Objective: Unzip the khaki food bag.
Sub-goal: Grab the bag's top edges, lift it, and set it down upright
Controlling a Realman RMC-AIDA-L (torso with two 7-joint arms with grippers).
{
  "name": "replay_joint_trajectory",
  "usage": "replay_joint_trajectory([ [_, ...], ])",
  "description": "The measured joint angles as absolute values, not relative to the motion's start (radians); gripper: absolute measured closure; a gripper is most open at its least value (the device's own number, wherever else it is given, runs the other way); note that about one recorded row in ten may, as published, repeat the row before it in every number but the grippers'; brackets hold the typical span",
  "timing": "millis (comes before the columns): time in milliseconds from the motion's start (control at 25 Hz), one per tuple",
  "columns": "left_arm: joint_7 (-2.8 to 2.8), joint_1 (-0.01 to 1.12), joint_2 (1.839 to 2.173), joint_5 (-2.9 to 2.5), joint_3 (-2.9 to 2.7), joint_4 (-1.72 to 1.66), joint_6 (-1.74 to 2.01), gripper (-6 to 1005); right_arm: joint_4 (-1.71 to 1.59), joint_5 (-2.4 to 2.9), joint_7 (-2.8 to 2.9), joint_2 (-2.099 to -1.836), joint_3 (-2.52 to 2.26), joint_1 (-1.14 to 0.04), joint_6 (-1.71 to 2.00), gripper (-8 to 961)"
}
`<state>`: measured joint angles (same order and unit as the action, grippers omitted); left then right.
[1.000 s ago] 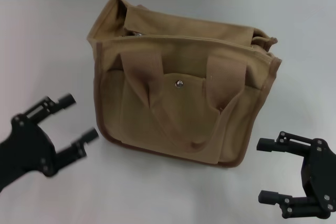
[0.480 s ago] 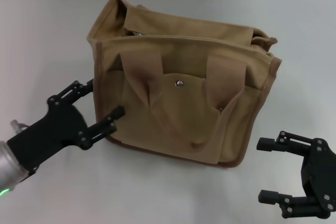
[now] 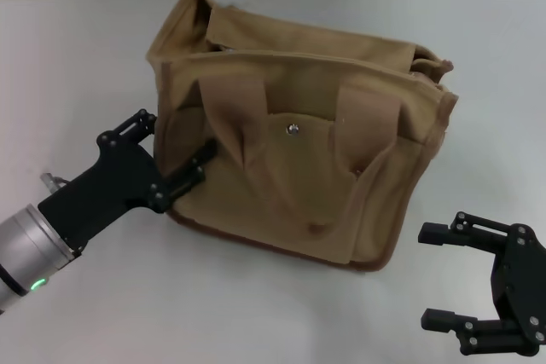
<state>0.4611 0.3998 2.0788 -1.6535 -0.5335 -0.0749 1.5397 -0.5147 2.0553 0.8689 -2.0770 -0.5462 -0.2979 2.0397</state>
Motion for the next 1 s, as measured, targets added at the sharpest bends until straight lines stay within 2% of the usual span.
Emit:
replay_joint_trajectory([
  [240, 0.422, 0.394, 2.078, -1.626, -0.524, -0.053, 1.539, 367, -0.514, 2.055, 0.869, -2.077, -0.546, -0.298, 2.040, 112],
  [360, 0.406, 0.394, 2.078, -1.626, -0.523, -0.053, 1.546, 568, -0.514, 2.055, 0.868, -2.077, -0.546, -0.298, 2.044, 112],
  [800, 0.371, 0.411, 2.080, -1.623, -0.517, -0.053, 1.609, 756, -0.514, 2.054, 0.866, -2.077, -0.489, -0.290, 2.083, 113],
  [1000, 0.333, 0.442, 2.075, -1.625, -0.518, -0.063, 1.682, 900, -0.514, 2.054, 0.865, -2.077, -0.354, -0.277, 2.127, 113],
])
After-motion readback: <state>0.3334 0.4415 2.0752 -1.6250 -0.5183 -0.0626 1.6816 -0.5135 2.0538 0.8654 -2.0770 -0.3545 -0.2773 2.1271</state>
